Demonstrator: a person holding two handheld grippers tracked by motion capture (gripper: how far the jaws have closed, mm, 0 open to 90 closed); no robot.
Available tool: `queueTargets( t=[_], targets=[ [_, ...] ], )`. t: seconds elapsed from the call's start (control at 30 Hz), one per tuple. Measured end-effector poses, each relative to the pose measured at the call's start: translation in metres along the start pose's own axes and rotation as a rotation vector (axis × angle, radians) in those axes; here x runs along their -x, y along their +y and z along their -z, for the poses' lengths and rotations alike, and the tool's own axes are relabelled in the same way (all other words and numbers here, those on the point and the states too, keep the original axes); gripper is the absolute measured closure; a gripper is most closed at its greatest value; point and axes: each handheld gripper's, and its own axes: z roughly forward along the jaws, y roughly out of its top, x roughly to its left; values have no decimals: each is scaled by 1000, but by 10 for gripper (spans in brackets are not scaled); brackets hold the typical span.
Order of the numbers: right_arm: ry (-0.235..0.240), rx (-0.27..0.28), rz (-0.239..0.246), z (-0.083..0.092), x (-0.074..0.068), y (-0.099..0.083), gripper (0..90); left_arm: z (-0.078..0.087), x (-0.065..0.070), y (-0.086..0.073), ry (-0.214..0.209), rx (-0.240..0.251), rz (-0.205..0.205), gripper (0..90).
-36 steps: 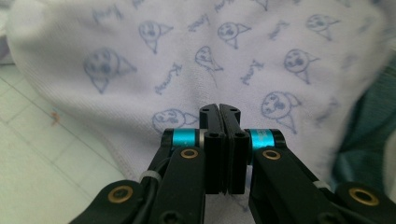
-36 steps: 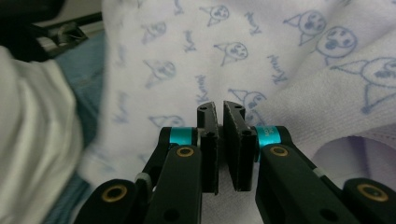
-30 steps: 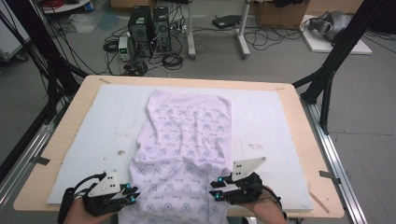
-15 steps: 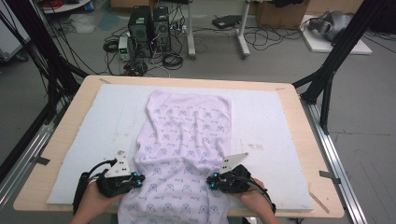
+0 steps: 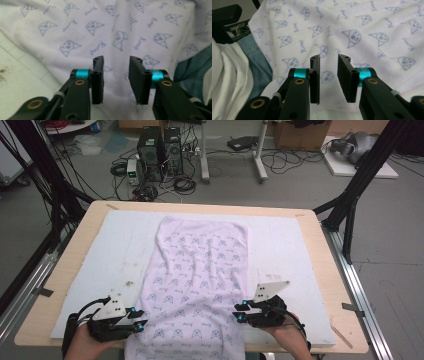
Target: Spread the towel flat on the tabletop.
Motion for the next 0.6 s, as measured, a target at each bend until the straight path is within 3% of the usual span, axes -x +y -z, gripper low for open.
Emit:
queueTargets(
  t=[0.1, 0.17, 0.23, 0.27, 0.33, 0.43, 0.53, 0.6],
  targets=[
    [-13, -57, 37, -18, 2, 1, 668, -17, -6, -2, 10, -31, -6, 631],
    [-28, -102, 39, -29, 4, -2, 667, -25, -8, -5, 11, -42, -15, 680],
    [-26, -120, 24, -33, 8, -10, 711, -24, -11, -7, 1, -26, 2, 781],
    [-22, -93, 24, -32, 9, -13, 768, -23, -11, -7, -7, -23, 6, 827],
    [6, -92, 4, -27, 12, -17, 816, -21, -9, -8, -10, -29, 0, 864],
    [18, -113, 27, -21, 10, -18, 819, -14, -6, -9, -25, -30, 0, 869],
    [0, -81, 18, -12, 9, -17, 774, -6, -4, -7, -35, -1, 7, 853],
    [-5, -63, 15, -9, 9, -15, 746, -3, -7, -5, -8, 10, 9, 755]
  ],
)
